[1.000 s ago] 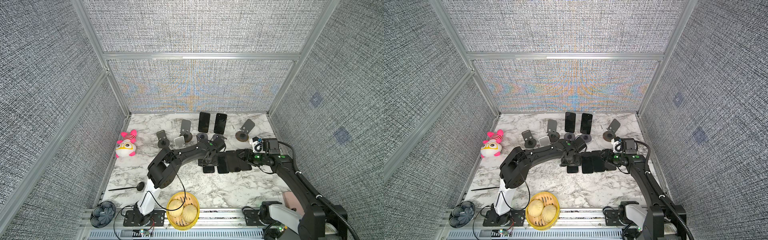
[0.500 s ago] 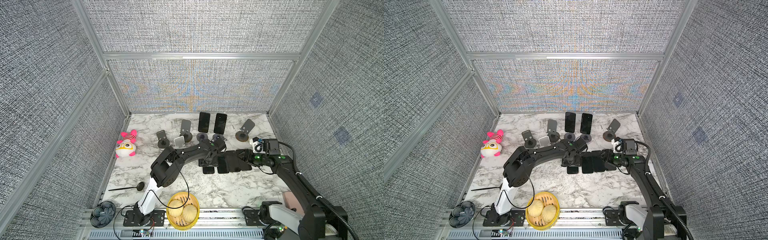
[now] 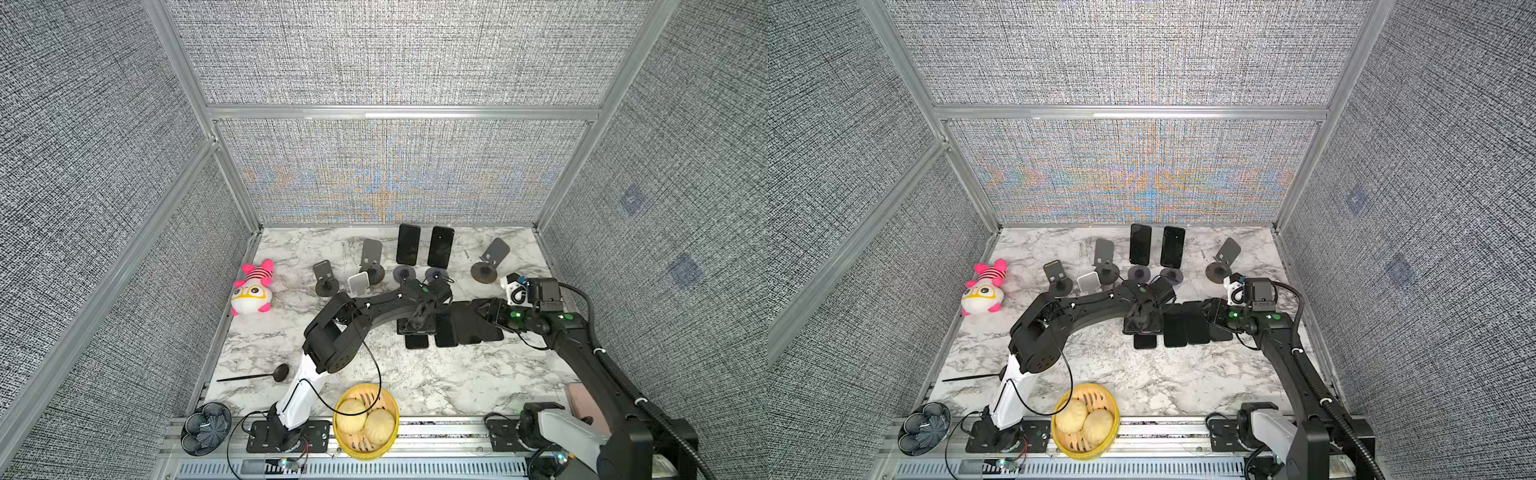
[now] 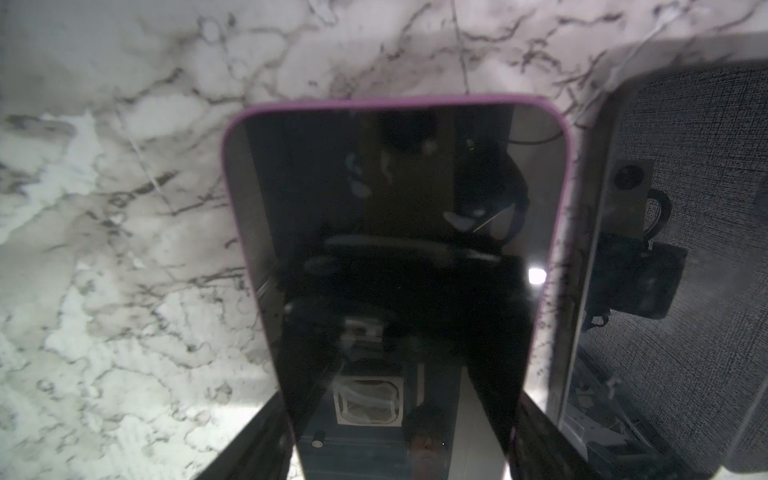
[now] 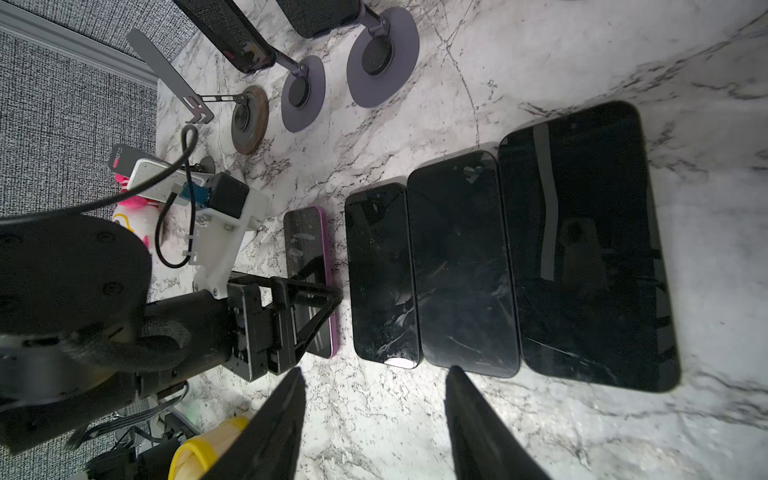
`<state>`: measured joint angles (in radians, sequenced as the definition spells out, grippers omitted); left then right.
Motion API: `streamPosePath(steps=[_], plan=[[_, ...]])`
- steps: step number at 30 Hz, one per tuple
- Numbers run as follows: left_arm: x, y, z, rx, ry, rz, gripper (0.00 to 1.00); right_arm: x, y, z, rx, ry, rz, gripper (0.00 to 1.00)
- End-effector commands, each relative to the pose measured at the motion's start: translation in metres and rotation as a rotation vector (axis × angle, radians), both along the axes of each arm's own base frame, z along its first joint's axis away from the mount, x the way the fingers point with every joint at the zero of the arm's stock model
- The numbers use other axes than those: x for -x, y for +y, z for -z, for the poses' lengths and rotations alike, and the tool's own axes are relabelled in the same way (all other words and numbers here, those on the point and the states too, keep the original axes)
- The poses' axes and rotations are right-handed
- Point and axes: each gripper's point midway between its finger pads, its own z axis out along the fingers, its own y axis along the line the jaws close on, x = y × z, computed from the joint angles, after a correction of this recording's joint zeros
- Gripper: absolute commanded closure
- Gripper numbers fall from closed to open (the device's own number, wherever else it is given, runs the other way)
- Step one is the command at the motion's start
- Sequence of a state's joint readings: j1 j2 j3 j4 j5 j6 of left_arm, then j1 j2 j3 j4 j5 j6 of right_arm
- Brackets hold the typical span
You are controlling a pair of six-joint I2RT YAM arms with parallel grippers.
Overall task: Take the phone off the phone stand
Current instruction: 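Lower the pink-edged phone flat beside the black phones with both grippers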
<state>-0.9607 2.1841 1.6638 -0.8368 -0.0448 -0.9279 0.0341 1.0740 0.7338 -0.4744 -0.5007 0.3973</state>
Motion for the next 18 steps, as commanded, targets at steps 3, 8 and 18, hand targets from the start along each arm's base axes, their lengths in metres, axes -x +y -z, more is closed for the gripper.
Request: streamPosePath(steps=[3, 8, 18], plan=[[0.004, -0.003, 0.001, 0.019, 0.017, -0.001, 0.17, 0.0, -0.001, 0.001, 0.012, -0.002, -0.002, 0.45], [0.004, -0.005, -0.004, 0.034, 0.018, 0.004, 0.13, 0.0, -0.001, -0.002, 0.019, -0.001, -0.008, 0.46], [0.006, 0.033, -0.047, -0.04, -0.068, -0.007, 0.15, 0.001, -0.001, -0.007, 0.018, -0.007, -0.006, 0.46]])
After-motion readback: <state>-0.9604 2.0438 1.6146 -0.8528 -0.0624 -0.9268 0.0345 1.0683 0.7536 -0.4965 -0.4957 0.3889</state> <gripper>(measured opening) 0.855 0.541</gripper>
